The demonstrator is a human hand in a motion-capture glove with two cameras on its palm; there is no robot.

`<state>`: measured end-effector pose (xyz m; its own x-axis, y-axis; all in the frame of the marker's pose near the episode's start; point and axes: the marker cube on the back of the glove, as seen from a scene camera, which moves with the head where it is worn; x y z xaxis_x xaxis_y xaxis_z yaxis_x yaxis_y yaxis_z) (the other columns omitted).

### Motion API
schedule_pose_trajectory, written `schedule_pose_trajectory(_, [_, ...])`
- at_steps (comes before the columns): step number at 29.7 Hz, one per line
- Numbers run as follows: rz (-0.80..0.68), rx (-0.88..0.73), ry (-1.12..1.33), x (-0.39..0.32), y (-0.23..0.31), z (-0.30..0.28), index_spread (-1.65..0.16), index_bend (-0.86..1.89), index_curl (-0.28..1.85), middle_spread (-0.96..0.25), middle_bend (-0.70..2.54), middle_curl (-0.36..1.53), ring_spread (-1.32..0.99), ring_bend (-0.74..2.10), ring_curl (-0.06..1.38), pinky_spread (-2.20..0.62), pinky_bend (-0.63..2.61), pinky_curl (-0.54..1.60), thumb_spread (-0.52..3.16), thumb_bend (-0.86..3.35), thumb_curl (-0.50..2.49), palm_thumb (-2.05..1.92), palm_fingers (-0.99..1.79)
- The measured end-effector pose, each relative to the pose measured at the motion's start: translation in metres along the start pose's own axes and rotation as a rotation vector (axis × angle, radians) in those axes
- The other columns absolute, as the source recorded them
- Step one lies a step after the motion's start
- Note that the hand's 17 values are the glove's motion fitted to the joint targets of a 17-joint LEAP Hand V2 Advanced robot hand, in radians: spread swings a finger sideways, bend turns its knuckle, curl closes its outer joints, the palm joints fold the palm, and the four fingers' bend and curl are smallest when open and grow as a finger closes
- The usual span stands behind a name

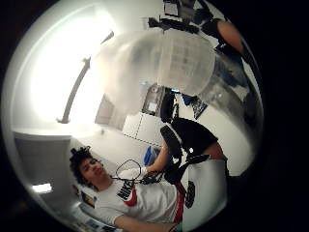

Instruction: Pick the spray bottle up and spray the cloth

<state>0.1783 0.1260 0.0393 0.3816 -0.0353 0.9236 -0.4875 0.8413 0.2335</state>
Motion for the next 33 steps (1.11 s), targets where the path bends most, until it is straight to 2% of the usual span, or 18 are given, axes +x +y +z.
schedule_pose_trajectory(5, [0.020, 0.006, -0.009, 0.004, -0.001, 0.003, -0.35, 0.13, 0.24, -0.09, 0.30, 0.39, -0.04, 0.33, 0.34, 0.19, 0.25, 0.34, 1.08, -0.01, 0.33, 0.75, 0.76])
schedule_pose_trajectory(8, [0.026, 0.024, -0.036, 0.007, -0.003, 0.006, -0.33, 0.24, 0.28, -0.10, 0.30, 0.39, -0.06, 0.30, 0.33, 0.18, 0.18, 0.32, 1.07, 0.03, 0.37, 0.84, 0.88])
schedule_pose_trajectory(13, [0.018, 0.045, -0.067, 0.006, -0.006, 0.009, -0.31, 0.14, 0.29, -0.13, 0.33, 0.41, -0.12, 0.42, 0.36, 0.11, 0.17, 0.30, 0.95, 0.03, 0.43, 0.93, 1.09])
schedule_pose_trajectory(24, [0.021, 0.114, -0.047, 0.010, 0.000, 0.002, -0.29, 0.13, 0.32, -0.13, 0.38, 0.45, -0.17, 0.45, 0.41, 0.02, 0.21, 0.34, 0.77, -0.01, 0.52, 0.98, 1.14])
schedule_pose_trajectory(33, [0.088, 0.177, -0.032, 0.035, 0.039, -0.008, -0.28, 0.14, 0.33, -0.13, 0.41, 0.46, -0.17, 0.48, 0.42, 0.00, 0.20, 0.34, 0.77, -0.03, 0.55, 0.96, 1.19])
